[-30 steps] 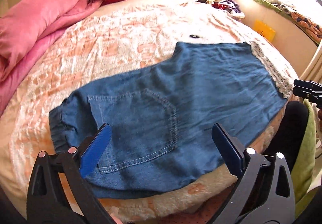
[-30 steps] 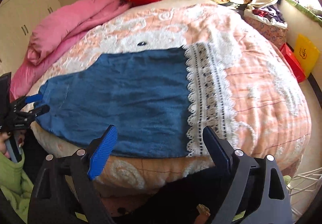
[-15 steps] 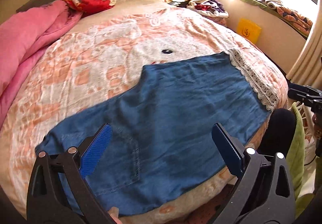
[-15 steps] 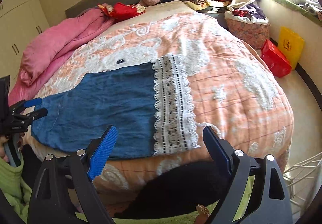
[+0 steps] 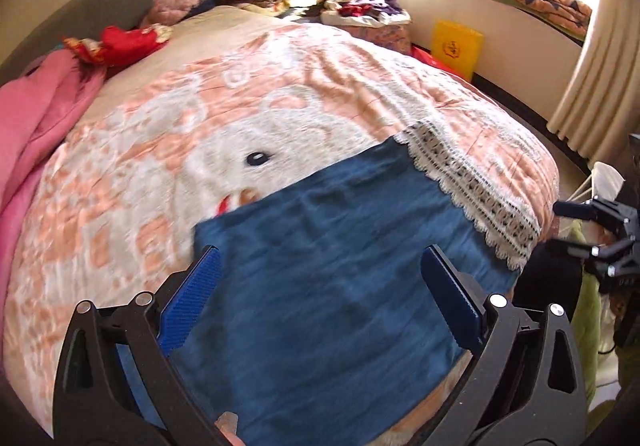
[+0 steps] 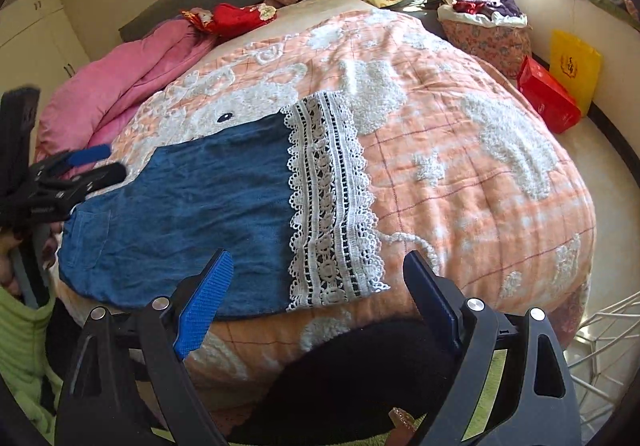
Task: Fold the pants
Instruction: 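Grasp the lace-trimmed leg edge with the left tool while the right tool grasps the lace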
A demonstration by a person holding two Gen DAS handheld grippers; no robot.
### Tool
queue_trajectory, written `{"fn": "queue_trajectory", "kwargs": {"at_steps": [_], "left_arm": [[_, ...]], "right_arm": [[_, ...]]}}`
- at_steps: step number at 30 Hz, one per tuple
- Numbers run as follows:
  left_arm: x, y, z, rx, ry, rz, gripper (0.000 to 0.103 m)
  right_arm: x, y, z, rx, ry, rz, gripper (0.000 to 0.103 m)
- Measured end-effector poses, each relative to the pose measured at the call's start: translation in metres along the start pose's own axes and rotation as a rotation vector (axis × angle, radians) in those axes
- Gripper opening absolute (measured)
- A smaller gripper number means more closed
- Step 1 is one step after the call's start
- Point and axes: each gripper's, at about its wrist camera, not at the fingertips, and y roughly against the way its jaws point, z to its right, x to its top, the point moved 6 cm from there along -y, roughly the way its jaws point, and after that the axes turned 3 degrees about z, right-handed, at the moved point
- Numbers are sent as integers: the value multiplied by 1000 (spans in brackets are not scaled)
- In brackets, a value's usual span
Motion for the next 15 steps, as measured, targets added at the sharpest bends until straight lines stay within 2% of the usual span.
{"fn": "queue_trajectory", "kwargs": {"at_steps": [6, 15], "left_arm": [[20, -46, 12, -69, -27, -78, 93], [48, -98, 22, -126, -58, -110, 93]], "right_arm": [[-1, -11, 2, 8, -25, -16, 86], [-1, -30, 13, 9, -85, -30, 86]]}}
